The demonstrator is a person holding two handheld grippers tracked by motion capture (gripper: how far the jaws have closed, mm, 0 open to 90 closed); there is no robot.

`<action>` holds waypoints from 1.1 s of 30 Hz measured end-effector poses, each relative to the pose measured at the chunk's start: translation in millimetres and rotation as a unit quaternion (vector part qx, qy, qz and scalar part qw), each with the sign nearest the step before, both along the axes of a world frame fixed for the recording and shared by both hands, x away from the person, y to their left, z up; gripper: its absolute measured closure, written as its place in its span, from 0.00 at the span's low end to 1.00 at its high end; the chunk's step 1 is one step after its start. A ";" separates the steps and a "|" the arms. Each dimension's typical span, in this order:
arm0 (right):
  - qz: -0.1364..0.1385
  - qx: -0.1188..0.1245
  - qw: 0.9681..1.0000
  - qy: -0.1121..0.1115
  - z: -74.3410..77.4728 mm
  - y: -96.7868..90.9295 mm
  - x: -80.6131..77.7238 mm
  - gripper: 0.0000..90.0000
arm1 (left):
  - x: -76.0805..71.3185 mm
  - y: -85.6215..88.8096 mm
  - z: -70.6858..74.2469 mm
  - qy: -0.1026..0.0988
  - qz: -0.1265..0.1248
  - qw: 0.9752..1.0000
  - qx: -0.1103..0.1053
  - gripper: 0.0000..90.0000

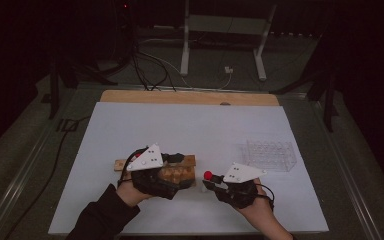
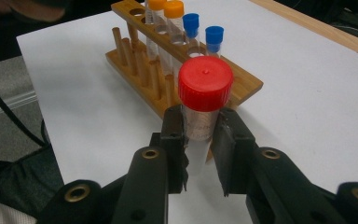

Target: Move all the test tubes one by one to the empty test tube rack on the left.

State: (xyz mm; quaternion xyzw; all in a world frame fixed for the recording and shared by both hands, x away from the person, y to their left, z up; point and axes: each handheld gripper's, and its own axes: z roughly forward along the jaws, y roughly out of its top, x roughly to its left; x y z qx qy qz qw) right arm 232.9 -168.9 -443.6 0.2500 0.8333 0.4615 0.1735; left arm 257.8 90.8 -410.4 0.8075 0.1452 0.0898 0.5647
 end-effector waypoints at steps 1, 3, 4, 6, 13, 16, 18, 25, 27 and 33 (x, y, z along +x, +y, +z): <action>0.001 0.000 1.000 0.000 0.0 0.1 -0.2 0.82 | 0.3 -3.6 -1.0 0.000 -0.001 1.000 0.002 0.34; 0.001 0.000 1.000 0.000 0.2 0.2 -0.8 0.82 | 0.8 -10.8 -2.5 0.000 -0.004 1.000 0.005 0.34; 0.002 0.001 1.000 0.000 0.2 0.1 -0.8 0.82 | 0.9 -13.9 -3.2 0.001 -0.007 1.000 0.006 0.37; 0.002 0.001 1.000 -0.001 0.2 0.4 -1.4 0.82 | 1.2 -20.2 -4.3 0.001 -0.012 1.000 0.009 0.40; 0.005 0.001 1.000 0.000 0.4 0.8 -2.1 0.82 | 1.8 -38.5 -7.5 -0.008 -0.015 1.000 0.024 0.57; 0.006 0.001 1.000 0.000 0.6 0.3 -2.1 0.82 | 1.9 -43.5 -9.5 -0.015 -0.016 0.999 0.034 0.63; 0.005 0.003 1.000 0.000 0.6 0.0 -2.0 0.82 | 2.3 -46.2 -10.7 -0.019 -0.012 0.999 0.043 0.68; 0.001 0.002 1.000 0.001 0.3 -0.5 -1.3 0.82 | 2.5 -50.3 -11.3 -0.028 -0.018 0.998 0.055 0.79; 0.001 0.006 1.000 0.004 0.4 -1.2 -0.4 0.82 | 2.2 -50.5 -10.2 -0.030 -0.016 0.998 0.057 0.80; -0.011 0.025 1.000 0.005 3.0 -6.1 1.4 0.59 | 1.4 -44.3 -2.7 -0.030 -0.010 0.998 0.054 0.80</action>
